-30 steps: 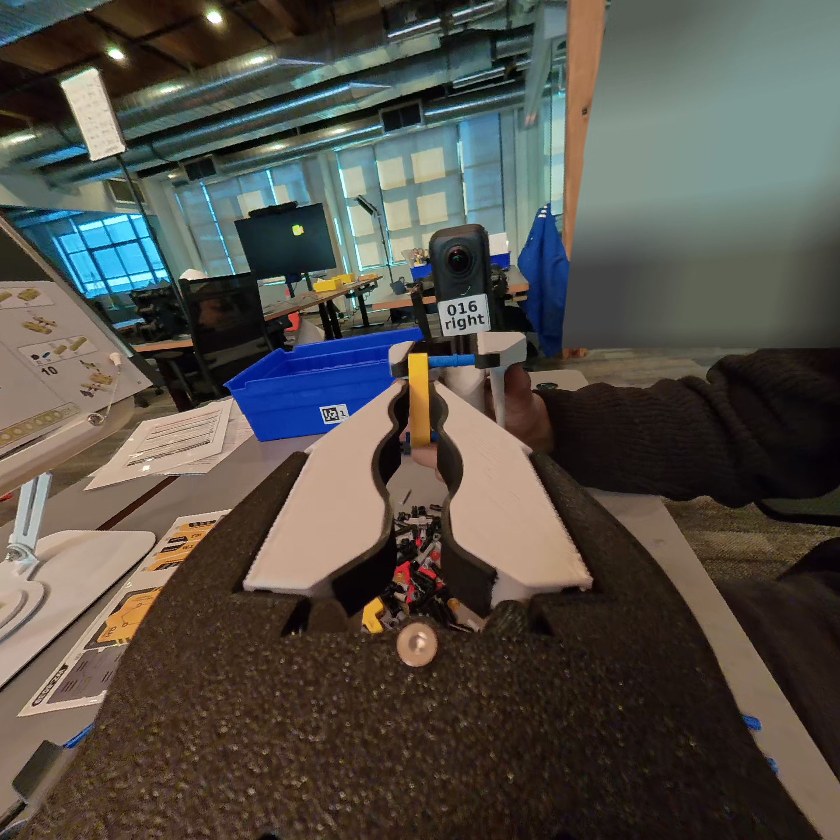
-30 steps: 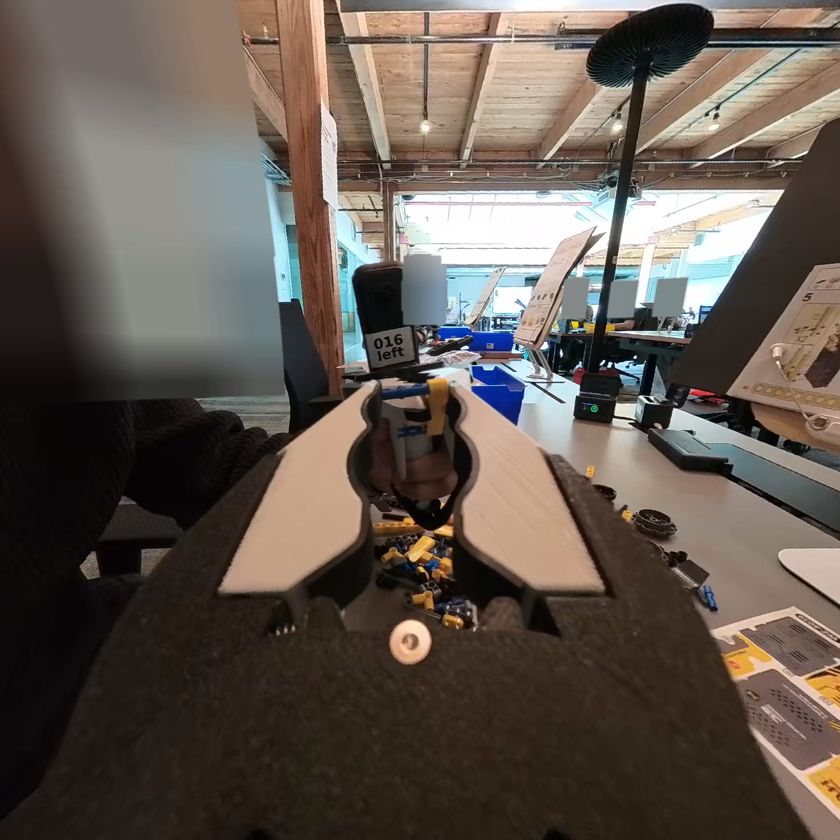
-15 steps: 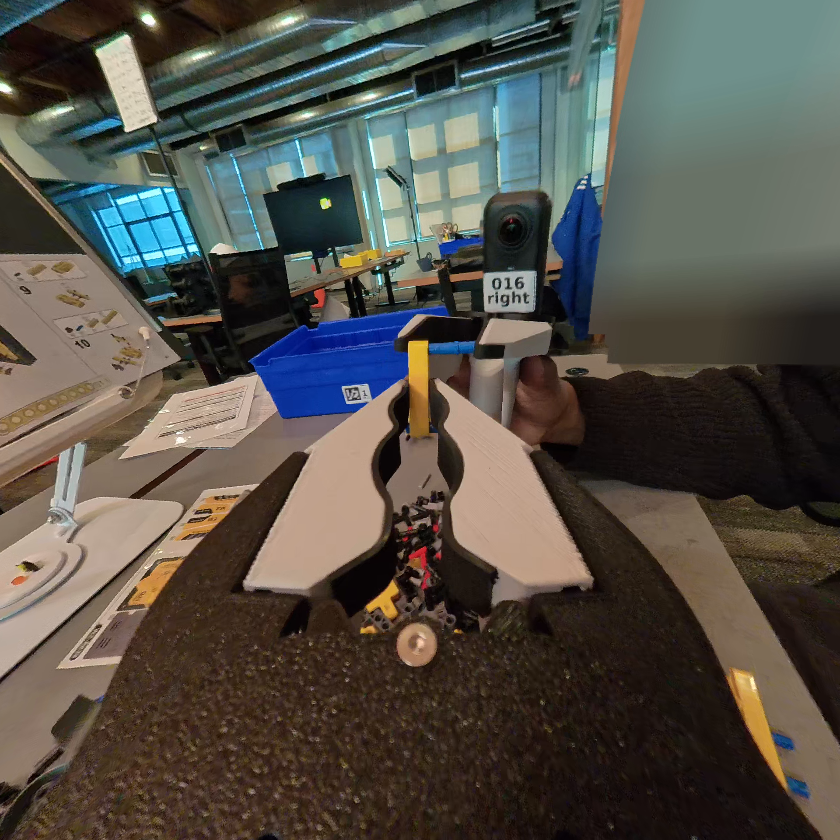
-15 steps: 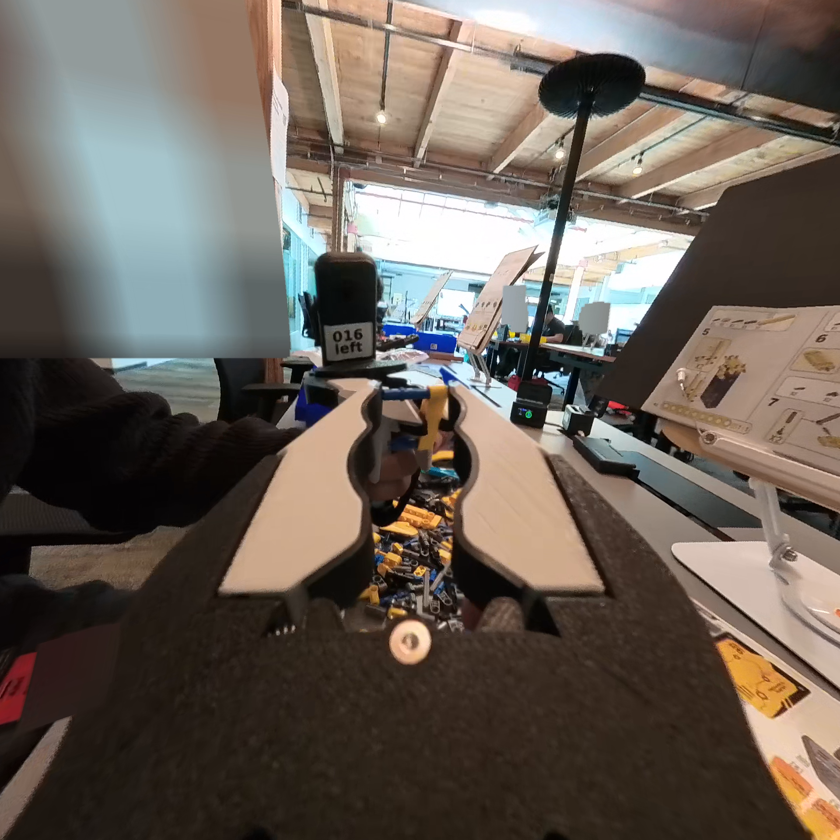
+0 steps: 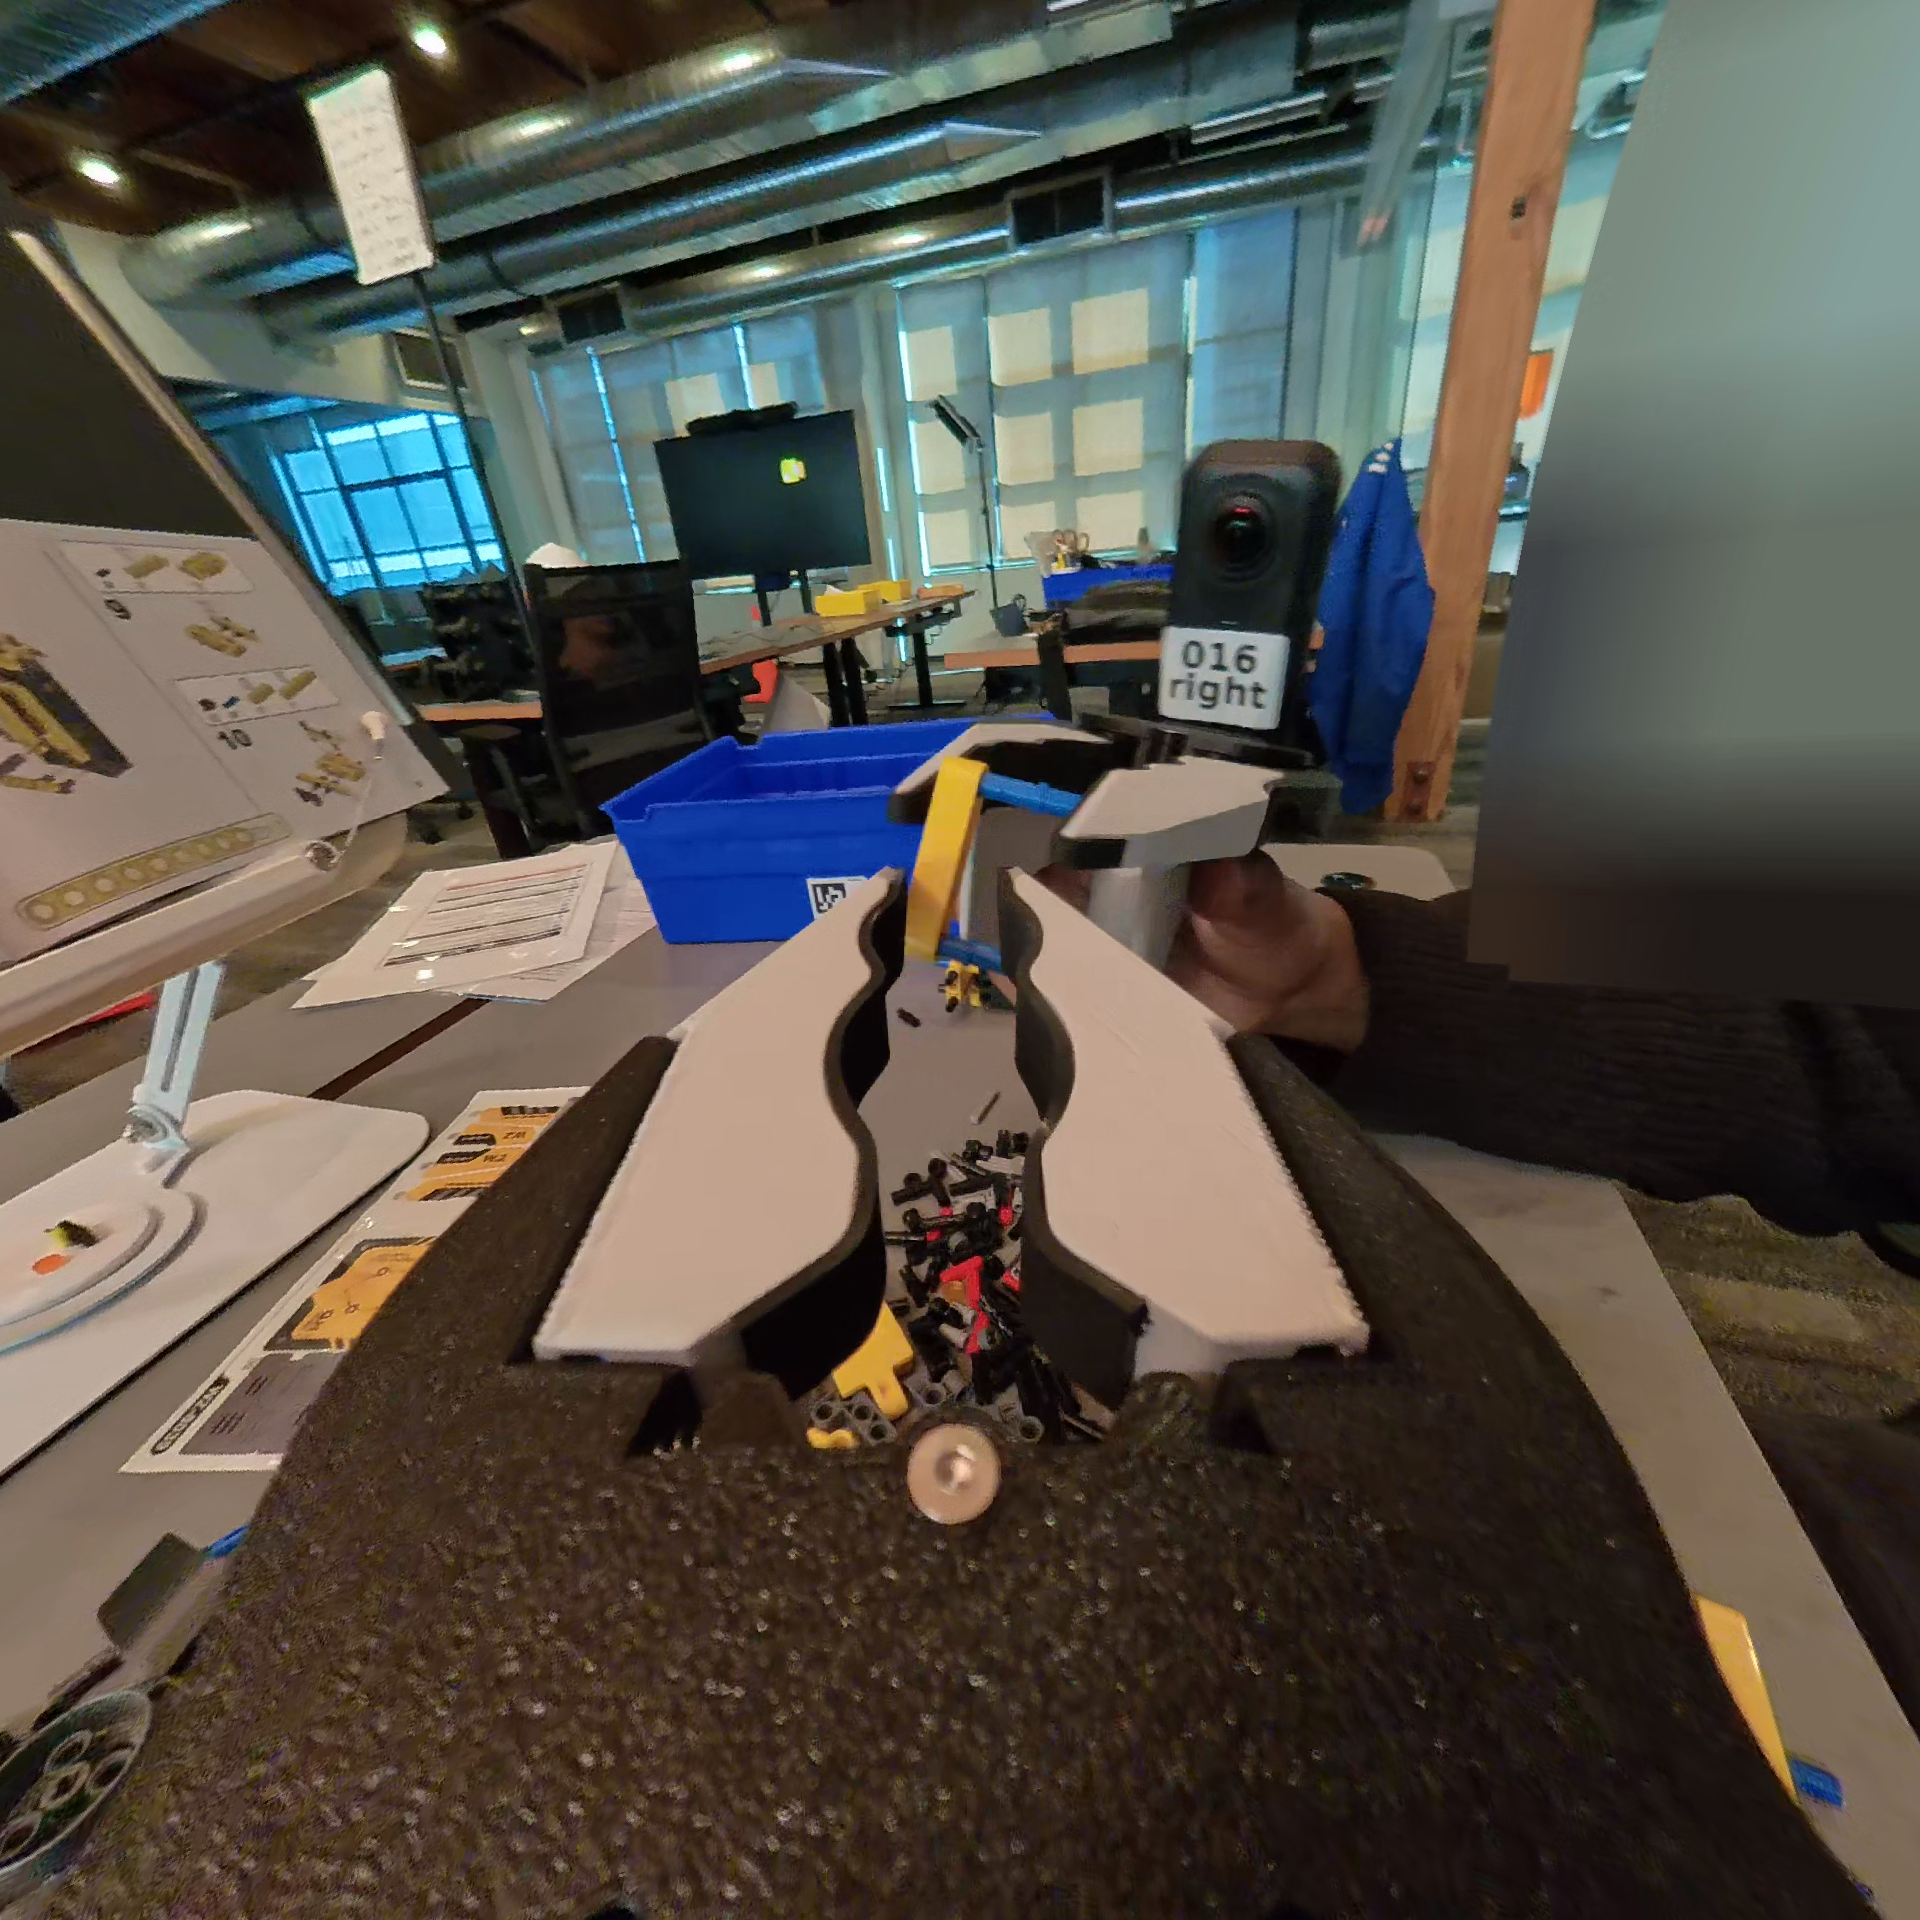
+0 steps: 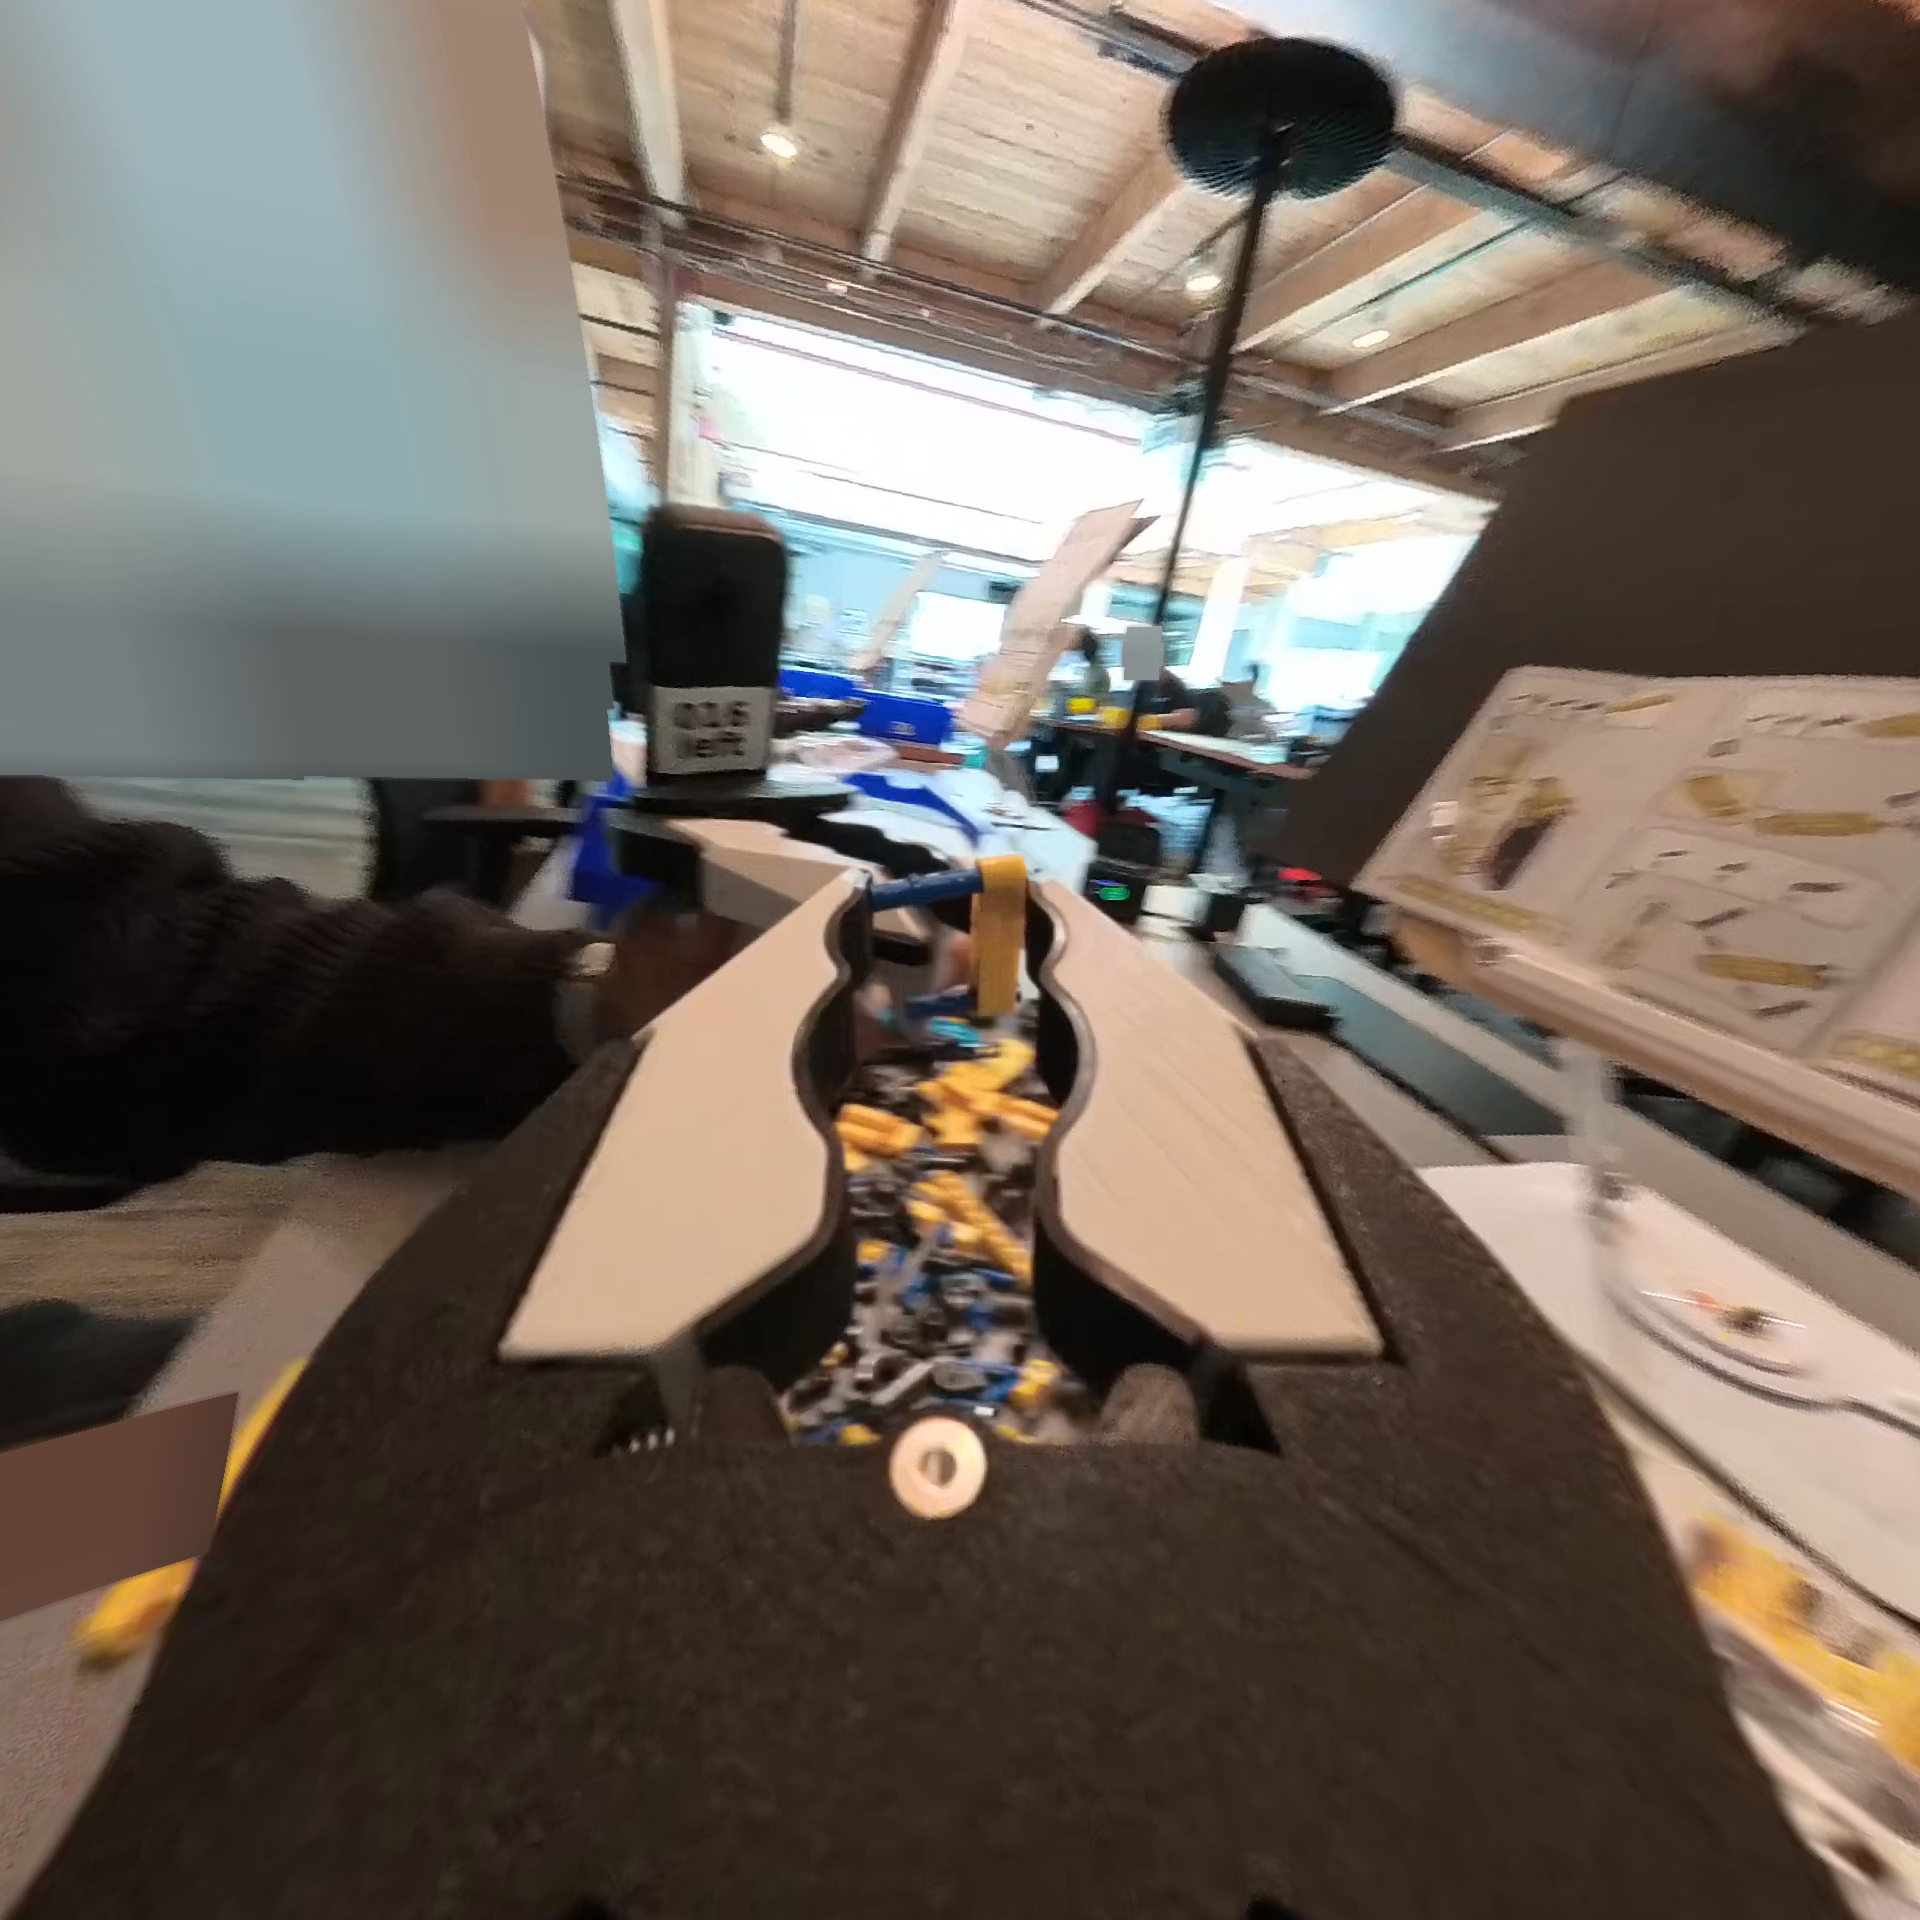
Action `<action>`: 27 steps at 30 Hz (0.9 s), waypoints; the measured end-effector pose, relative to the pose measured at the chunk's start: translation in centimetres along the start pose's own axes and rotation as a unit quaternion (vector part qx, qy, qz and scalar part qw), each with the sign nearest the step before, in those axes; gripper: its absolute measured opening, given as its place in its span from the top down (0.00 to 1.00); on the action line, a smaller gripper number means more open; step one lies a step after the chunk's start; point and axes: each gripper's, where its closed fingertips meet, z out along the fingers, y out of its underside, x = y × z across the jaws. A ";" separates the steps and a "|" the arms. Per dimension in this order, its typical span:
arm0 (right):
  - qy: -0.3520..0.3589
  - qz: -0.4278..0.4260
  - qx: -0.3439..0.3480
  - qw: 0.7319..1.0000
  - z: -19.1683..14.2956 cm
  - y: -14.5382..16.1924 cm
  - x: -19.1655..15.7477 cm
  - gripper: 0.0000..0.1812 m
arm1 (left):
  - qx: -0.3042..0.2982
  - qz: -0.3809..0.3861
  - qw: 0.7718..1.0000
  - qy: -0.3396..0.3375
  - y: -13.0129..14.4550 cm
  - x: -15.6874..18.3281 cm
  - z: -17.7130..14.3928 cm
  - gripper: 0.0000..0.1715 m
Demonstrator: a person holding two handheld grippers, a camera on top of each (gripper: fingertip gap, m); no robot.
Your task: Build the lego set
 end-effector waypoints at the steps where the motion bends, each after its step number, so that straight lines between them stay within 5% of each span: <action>1: 0.033 -0.030 -0.002 0.999 -0.2 -0.1 0.8 0.85 | 0.005 -0.006 1.000 -0.005 -0.2 -0.4 -0.2 0.90; 5: 0.143 -0.213 -0.093 0.962 -1.0 1.0 3.3 0.84 | 0.002 -0.065 0.998 -0.007 0.0 -1.5 -0.4 0.90; 8: 0.161 -0.366 -0.182 0.899 -0.7 3.1 3.2 0.84 | -0.011 -0.132 0.991 0.021 0.9 -1.4 0.0 0.90; 12: 0.164 -0.476 -0.209 0.838 0.1 3.9 2.3 0.84 | -0.050 -0.173 0.983 0.038 2.4 -1.2 0.5 0.89; 15: 0.161 -0.468 -0.223 0.840 0.2 4.4 2.4 0.84 | -0.063 -0.149 0.986 0.023 2.9 -1.3 0.6 0.91; 23: 0.158 -0.368 -0.165 0.901 0.1 3.3 2.0 0.77 | -0.038 -0.139 0.989 0.041 1.4 -0.7 0.4 0.98; 27: 0.177 -0.385 -0.170 0.890 0.1 3.2 2.3 0.78 | -0.028 -0.146 0.989 0.030 1.5 -0.7 0.8 0.98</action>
